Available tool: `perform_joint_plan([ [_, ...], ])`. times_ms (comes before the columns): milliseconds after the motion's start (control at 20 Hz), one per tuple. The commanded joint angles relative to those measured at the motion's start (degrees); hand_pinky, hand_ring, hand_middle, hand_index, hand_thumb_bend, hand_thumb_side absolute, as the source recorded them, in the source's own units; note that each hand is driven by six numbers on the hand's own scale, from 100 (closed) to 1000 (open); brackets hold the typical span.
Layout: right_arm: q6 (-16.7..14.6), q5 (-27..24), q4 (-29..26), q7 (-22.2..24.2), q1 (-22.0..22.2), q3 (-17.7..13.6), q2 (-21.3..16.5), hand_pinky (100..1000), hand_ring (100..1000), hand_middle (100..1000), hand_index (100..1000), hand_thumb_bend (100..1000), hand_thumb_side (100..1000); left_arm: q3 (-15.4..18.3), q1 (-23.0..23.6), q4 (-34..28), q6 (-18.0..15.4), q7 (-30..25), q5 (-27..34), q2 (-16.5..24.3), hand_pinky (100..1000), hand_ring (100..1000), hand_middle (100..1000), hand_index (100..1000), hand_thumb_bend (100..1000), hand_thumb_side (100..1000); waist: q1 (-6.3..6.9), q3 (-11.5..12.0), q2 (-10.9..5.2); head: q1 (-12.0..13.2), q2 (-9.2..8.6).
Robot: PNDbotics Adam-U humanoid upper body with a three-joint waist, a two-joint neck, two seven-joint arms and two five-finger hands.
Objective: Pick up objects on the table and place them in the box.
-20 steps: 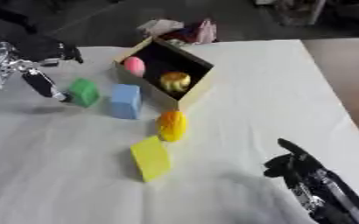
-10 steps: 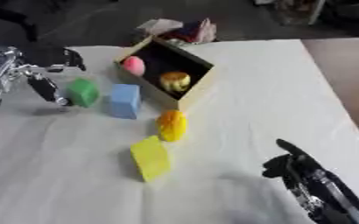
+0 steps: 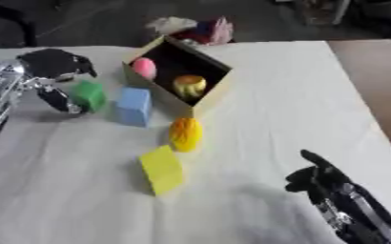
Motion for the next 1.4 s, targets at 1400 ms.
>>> perform_joint_plan([
  [1400,0.21,-0.74,-0.26,1.67,-1.03,1.19,0.74,720,682,681,1000,100,689,-2.66,-9.11,-2.29,7.29,14.87,8.90,-12.27,715,564,550,694,136,234,0.06,-2.08,-1.07,2.30,-0.33],
])
